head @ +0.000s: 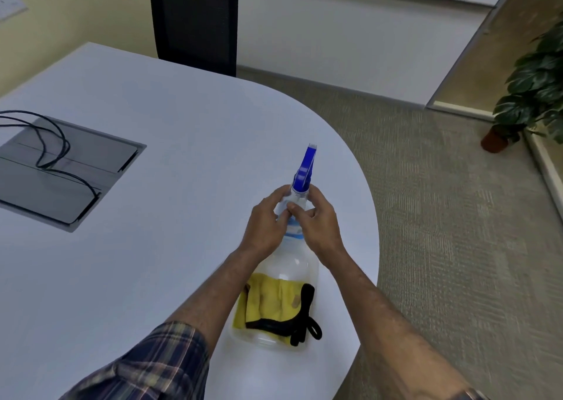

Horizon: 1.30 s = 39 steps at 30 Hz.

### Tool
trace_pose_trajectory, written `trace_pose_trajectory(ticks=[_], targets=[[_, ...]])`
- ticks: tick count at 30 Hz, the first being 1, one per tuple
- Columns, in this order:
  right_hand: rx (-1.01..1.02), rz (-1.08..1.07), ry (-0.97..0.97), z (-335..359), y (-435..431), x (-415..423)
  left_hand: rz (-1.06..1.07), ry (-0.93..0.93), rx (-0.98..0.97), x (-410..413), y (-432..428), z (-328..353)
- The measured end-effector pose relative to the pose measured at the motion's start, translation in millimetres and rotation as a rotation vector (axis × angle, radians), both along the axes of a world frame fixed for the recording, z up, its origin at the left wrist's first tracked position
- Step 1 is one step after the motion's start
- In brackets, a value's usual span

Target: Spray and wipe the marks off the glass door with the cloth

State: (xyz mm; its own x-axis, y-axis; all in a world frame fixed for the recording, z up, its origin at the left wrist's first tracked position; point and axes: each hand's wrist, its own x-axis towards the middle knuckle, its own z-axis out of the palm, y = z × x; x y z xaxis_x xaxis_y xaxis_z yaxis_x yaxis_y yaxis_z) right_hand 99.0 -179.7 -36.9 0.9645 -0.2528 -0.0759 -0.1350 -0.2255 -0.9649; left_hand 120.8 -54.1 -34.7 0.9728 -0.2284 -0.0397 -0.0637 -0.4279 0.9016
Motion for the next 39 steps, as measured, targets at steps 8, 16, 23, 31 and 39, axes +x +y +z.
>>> trace_pose_trajectory(ticks=[8,16,23,31,39], targets=[[-0.063,0.021,-0.132,62,1,-10,-0.025,-0.071,-0.060,-1,16,62],[-0.077,0.095,-0.097,97,12,-50,-0.119,-0.043,-0.130,-29,54,96],[-0.033,0.111,0.009,40,20,-69,-0.103,0.107,-0.097,-50,59,48],[-0.021,0.069,0.063,10,26,-75,-0.095,0.140,-0.052,-55,56,17],[-0.078,0.042,0.130,27,31,-85,-0.068,0.130,-0.011,-58,58,14]])
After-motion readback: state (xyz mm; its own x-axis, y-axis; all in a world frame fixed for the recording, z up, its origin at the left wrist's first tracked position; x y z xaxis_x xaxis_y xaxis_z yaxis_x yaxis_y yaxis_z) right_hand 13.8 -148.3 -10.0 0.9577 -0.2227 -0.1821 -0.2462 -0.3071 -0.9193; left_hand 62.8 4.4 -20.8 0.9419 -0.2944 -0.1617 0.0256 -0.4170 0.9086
